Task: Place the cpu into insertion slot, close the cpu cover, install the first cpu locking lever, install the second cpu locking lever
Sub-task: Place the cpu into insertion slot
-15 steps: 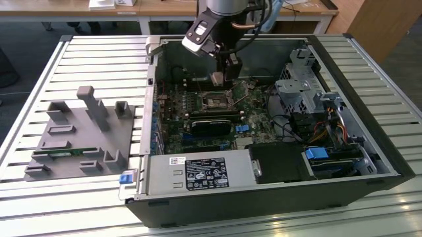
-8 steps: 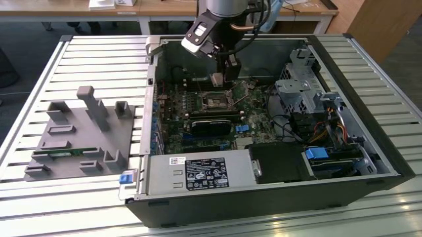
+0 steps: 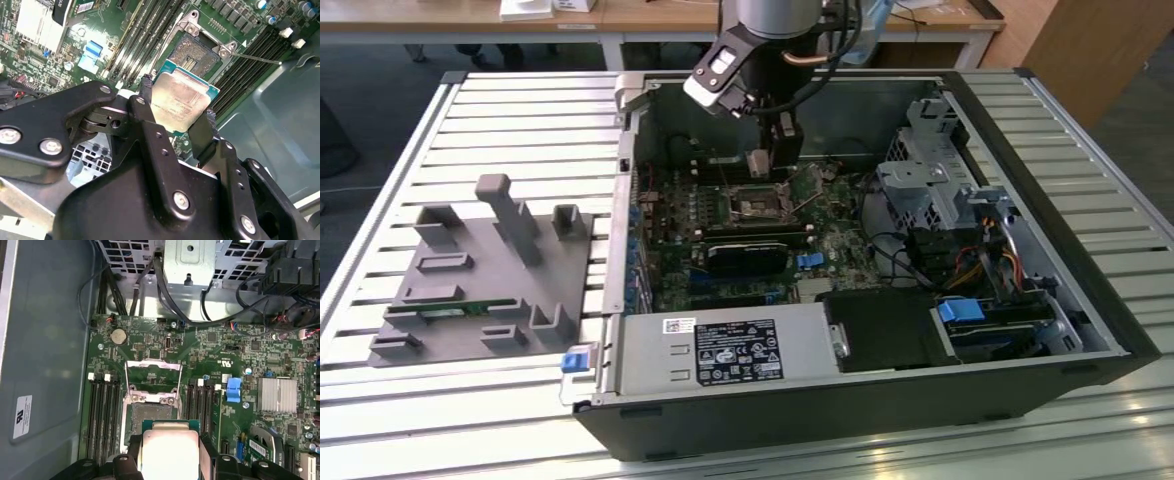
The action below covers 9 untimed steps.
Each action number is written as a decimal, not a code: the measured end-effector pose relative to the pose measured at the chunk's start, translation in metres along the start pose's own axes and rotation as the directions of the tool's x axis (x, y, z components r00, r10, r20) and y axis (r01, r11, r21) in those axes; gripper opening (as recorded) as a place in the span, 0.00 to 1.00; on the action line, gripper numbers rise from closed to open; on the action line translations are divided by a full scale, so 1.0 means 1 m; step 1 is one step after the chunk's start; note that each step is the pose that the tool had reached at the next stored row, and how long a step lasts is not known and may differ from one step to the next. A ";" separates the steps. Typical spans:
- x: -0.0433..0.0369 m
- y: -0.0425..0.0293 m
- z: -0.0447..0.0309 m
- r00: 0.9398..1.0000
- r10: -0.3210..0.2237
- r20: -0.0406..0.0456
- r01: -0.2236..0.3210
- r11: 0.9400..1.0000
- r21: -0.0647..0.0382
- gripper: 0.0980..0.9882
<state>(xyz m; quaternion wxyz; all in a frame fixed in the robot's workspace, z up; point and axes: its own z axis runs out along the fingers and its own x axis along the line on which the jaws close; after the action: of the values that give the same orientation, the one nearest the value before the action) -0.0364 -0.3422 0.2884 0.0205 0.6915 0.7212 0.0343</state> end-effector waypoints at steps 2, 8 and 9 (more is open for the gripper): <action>0.0000 -0.0001 0.0018 1.000 0.000 0.000 0.000 1.000 0.000 0.49; -0.0001 -0.0004 0.0049 1.000 0.000 0.000 0.000 1.000 0.000 0.49; -0.0001 -0.0004 0.0054 1.000 0.000 0.000 0.000 1.000 0.000 0.49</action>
<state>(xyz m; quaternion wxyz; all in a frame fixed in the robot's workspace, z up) -0.0364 -0.3421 0.2829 0.0204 0.6915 0.7212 0.0343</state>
